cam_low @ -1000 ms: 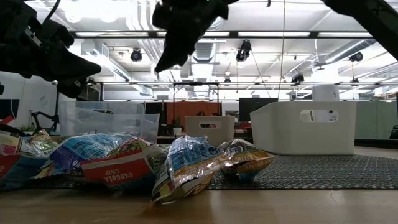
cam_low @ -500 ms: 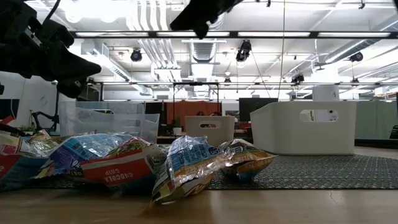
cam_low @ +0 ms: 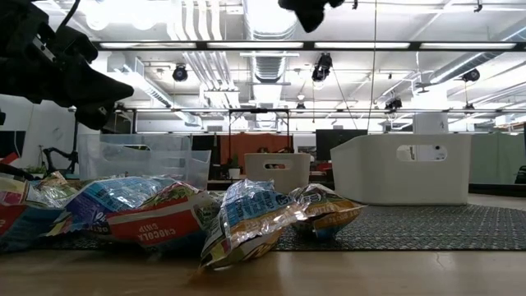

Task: Pick and place Granola Bars by type
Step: Put the yellow granola bar into the white bin

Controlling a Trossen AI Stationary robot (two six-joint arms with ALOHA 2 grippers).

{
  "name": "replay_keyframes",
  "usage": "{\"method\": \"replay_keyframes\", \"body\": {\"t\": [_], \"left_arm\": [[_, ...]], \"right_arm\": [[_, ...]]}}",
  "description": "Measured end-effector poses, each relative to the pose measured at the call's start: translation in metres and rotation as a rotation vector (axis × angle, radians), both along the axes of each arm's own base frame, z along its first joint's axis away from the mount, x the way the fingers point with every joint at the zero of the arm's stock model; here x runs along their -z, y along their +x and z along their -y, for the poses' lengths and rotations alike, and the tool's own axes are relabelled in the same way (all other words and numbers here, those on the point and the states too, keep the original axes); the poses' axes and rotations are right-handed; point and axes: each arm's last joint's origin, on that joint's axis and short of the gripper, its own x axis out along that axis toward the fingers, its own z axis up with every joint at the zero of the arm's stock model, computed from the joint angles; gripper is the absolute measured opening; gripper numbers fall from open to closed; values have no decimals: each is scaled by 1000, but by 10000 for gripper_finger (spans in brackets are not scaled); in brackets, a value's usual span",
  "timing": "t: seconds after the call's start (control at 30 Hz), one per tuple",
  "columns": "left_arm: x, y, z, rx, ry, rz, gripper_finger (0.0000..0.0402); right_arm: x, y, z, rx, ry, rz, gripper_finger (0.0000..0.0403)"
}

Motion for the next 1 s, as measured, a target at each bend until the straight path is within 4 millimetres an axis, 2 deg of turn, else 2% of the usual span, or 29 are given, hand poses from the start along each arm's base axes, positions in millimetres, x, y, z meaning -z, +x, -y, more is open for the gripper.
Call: {"method": "replay_keyframes", "body": {"t": [0.3,0.43,0.73,0.87,1.0], "left_arm": [[0,0,0,0,0,0,0],[0,0,0,-1,0,0,0],[0,0,0,0,0,0,0],[0,0,0,0,0,0,0],[0,0,0,0,0,0,0]], "right_arm": [[7,-19,-25,-99,-31,42,8],[17,-22,-41,-178,-73,26,8],[26,-27,-72,-299,-60,-5,11],[35,-32,-83,-387,-18,-58,39],[39,-39,-97,-459,0,-107,94]]}}
